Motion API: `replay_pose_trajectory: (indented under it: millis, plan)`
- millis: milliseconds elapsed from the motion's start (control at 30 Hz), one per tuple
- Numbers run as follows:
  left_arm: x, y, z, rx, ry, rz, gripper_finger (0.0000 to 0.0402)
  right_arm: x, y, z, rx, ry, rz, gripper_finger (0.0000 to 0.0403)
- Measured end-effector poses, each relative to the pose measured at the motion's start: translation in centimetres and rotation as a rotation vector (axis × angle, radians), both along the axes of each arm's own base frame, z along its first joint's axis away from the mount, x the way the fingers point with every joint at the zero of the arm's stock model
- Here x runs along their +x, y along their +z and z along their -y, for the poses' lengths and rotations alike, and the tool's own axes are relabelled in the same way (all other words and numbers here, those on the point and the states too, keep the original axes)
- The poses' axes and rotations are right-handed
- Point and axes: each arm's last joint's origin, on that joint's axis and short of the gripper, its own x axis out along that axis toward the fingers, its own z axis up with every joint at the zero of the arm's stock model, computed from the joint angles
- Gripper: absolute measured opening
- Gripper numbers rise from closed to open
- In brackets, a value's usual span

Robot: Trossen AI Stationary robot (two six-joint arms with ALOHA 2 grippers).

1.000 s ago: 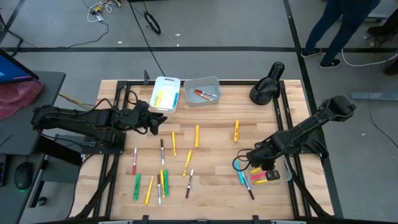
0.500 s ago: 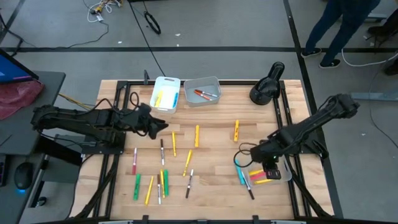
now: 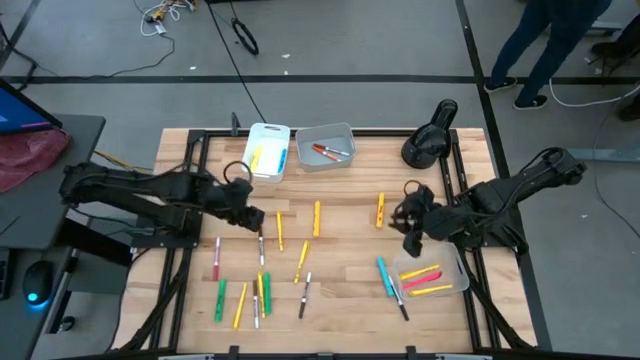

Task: Pick & Place Markers
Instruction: Put the pink marker pen into the gray bin

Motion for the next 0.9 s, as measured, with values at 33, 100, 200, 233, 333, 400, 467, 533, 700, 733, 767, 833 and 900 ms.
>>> replay_pose_trajectory:
  millis: [33, 100, 200, 233, 333, 400, 467, 533, 700, 733, 767, 833, 900]
  plan:
    - [0.2, -0.1, 0.2, -0.015, 0.020, -0.067, 0.0145, 0.1, 0.0, 0.2, -0.038, -0.012, 0.004, 0.0112]
    - [0.5, -0.5, 0.6, -0.045, 0.063, -0.163, 0.0131, 0.3, 0.0, 0.7, -0.112, -0.031, 0.005, 0.0112]
    - [0.7, -1.5, 1.8, -0.092, 0.084, -0.274, 0.0114, 0.6, -0.1, 1.5, -0.187, -0.053, -0.002, 0.0112]
    - [0.8, -1.8, 2.3, -0.102, 0.088, -0.305, 0.0110, 0.7, 0.0, 1.7, -0.203, -0.061, 0.001, 0.0111]
    - [0.5, -2.7, 3.7, -0.130, 0.135, -0.404, 0.0104, 1.0, 0.1, 2.4, -0.229, -0.075, 0.008, 0.0111]
    - [0.0, -3.2, 4.3, -0.157, 0.192, -0.498, 0.0107, 1.3, 0.3, 2.6, -0.228, -0.081, 0.028, 0.0111]
    - [-0.3, -3.6, 4.8, -0.186, 0.201, -0.565, 0.0118, 1.4, 0.4, 2.6, -0.232, -0.073, 0.034, 0.0111]
    - [-0.7, -3.7, 5.2, -0.196, 0.196, -0.613, 0.0137, 1.4, 0.4, 2.6, -0.244, -0.060, 0.039, 0.0111]
    - [-2.3, -6.0, 6.0, -0.248, 0.228, -0.677, 0.0201, 1.4, 0.4, 2.6, -0.241, -0.061, 0.036, 0.0111]
    - [-2.8, -6.7, 6.0, -0.254, 0.247, -0.696, 0.0213, 1.4, 0.4, 2.6, -0.235, -0.064, 0.038, 0.0111]
    - [-3.2, -7.3, 6.0, -0.255, 0.267, -0.711, 0.0224, 1.4, 0.4, 2.5, -0.226, -0.060, 0.037, 0.0111]
    - [-3.6, -8.3, 6.1, -0.263, 0.304, -0.716, 0.0240, 1.4, 0.4, 2.4, -0.214, -0.041, 0.033, 0.0111]
    - [-4.0, -9.3, 5.9, -0.248, 0.331, -0.723, 0.0245, 1.4, 0.4, 2.4, -0.216, -0.033, 0.031, 0.0111]
